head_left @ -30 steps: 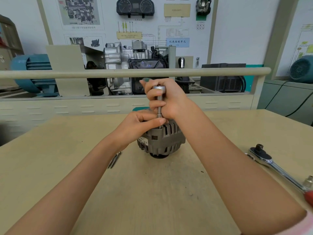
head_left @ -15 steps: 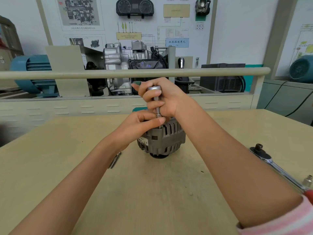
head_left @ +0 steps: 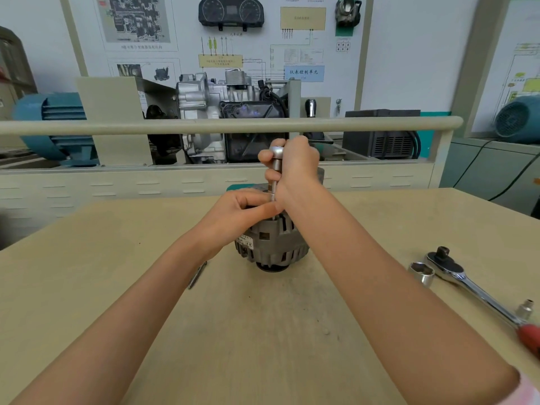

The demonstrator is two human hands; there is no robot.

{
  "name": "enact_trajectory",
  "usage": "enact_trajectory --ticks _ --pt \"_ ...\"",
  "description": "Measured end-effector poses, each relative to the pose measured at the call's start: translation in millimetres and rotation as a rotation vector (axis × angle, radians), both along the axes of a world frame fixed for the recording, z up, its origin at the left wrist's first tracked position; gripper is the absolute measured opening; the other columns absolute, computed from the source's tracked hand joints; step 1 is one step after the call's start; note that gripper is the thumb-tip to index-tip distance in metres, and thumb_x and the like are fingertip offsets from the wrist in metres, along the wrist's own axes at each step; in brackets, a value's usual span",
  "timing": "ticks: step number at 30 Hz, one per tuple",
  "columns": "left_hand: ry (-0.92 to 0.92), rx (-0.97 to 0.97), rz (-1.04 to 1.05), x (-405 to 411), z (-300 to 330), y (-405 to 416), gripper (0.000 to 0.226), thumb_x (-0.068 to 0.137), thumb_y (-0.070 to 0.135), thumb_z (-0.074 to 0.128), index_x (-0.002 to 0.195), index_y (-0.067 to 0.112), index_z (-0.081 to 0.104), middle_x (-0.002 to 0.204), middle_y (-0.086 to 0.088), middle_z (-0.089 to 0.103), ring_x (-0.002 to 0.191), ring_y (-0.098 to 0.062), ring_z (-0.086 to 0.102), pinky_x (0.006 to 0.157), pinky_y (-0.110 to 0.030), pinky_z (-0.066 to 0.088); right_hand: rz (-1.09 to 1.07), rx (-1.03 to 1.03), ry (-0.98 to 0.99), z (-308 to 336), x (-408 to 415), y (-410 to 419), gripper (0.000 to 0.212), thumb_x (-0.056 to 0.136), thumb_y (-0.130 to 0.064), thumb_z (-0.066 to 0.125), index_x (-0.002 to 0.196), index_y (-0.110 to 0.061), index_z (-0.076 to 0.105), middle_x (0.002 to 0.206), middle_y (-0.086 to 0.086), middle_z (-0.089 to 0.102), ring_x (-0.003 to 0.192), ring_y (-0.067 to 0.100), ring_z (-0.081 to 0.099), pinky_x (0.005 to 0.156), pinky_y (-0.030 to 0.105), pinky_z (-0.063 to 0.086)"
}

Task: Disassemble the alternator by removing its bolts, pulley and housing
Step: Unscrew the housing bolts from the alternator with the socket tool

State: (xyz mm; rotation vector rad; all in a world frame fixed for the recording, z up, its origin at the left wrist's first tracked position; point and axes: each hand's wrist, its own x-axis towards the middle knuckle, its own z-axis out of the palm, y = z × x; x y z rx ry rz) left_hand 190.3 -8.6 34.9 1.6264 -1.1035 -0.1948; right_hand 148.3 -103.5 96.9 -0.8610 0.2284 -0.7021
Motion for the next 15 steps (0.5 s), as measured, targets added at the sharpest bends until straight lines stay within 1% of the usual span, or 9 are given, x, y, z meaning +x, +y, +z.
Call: enact_trajectory --ticks 2,4,6,8,10,11,13,14,15 --pt "0.017 0.009 -0.019 0.7 0.4 0.3 0.015 0.087 0.024 0.062 0.09 0.018 0.076 0.101 -0.016 0.07 0.093 -0.029 0.067 0.083 -0.037 0.054 0.259 -0.033 0.05 3.9 -2.0 -6.4 0.029 0.091 -0.002 0.023 0.071 -0.013 0.041 0.049 -0.003 0.041 0.028 0.004 0.037 0.025 0.014 0.013" --pt "0.038 0.018 -0.052 0.0 1.4 1.3 0.014 0.081 0.032 0.063 0.086 0.025 0.074 0.089 0.001 0.074 0.082 -0.01 0.069 0.069 -0.019 0.054 0.554 -0.037 0.039 4.6 -0.4 -15.1 0.028 0.094 -0.005 0.026 0.074 -0.012 0.044 0.047 -0.007 0.043 0.028 0.002 0.034 0.024 0.013 0.013" --pt "0.034 0.03 -0.058 0.0 1.8 2.0 0.02 0.075 0.038 0.062 0.088 0.028 0.074 0.09 0.005 0.074 0.083 -0.005 0.068 0.067 -0.014 0.052 0.749 -0.009 0.022 3.4 -0.5 -20.1 0.024 0.096 -0.009 0.029 0.082 -0.01 0.049 0.048 -0.009 0.045 0.027 0.002 0.034 0.026 0.011 0.012" --pt "0.024 0.028 -0.056 2.1 0.8 1.9 0.024 0.073 0.04 0.062 0.09 0.028 0.075 0.096 0.001 0.073 0.087 -0.007 0.068 0.071 -0.015 0.052 0.806 0.019 0.013 2.5 -2.3 -21.0 0.023 0.096 -0.011 0.029 0.085 -0.009 0.049 0.049 -0.01 0.045 0.027 0.002 0.035 0.027 0.011 0.012" --pt "0.022 0.016 -0.057 2.5 0.9 2.3 0.022 0.074 0.039 0.063 0.087 0.028 0.077 0.096 0.002 0.072 0.088 -0.009 0.067 0.073 -0.018 0.053 0.739 0.03 -0.001 2.9 -4.6 -19.2 0.023 0.095 -0.008 0.03 0.081 -0.011 0.047 0.049 -0.009 0.045 0.028 0.002 0.036 0.028 0.011 0.012" --pt "0.017 0.011 -0.054 2.5 1.1 2.5 0.021 0.074 0.039 0.063 0.085 0.028 0.077 0.095 0.001 0.071 0.088 -0.011 0.066 0.076 -0.022 0.053 0.652 0.018 -0.002 2.9 -5.2 -16.0 0.023 0.094 -0.006 0.03 0.077 -0.012 0.045 0.049 -0.009 0.045 0.028 0.002 0.036 0.027 0.011 0.012" --pt "0.009 0.007 -0.036 2.0 1.1 2.4 0.019 0.075 0.038 0.065 0.082 0.026 0.078 0.099 -0.009 0.067 0.086 -0.018 0.064 0.078 -0.03 0.052 0.365 -0.018 -0.002 1.9 -6.2 -4.4 0.024 0.094 -0.004 0.029 0.076 -0.012 0.042 0.052 -0.005 0.044 0.03 0.003 0.038 0.026 0.013 0.014" --pt "-0.002 0.004 -0.02 2.1 1.1 2.1 0.013 0.079 0.033 0.066 0.078 0.028 0.078 0.098 -0.011 0.066 0.083 -0.019 0.063 0.076 -0.029 0.051 0.177 -0.03 -0.028 0.4 -6.2 2.2 0.021 0.095 -0.004 0.027 0.081 -0.011 0.041 0.057 -0.001 0.045 0.032 0.006 0.04 0.026 0.014 0.016" --pt "-0.02 -0.002 -0.003 3.3 0.5 1.4 0.016 0.083 0.026 0.066 0.073 0.032 0.078 0.091 -0.008 0.067 0.077 -0.015 0.063 0.069 -0.022 0.049 -0.001 -0.033 -0.079 -1.7 -5.3 8.3 0.018 0.098 -0.006 0.026 0.087 -0.011 0.039 0.064 0.002 0.045 0.036 0.009 0.042 0.027 0.013 0.019"
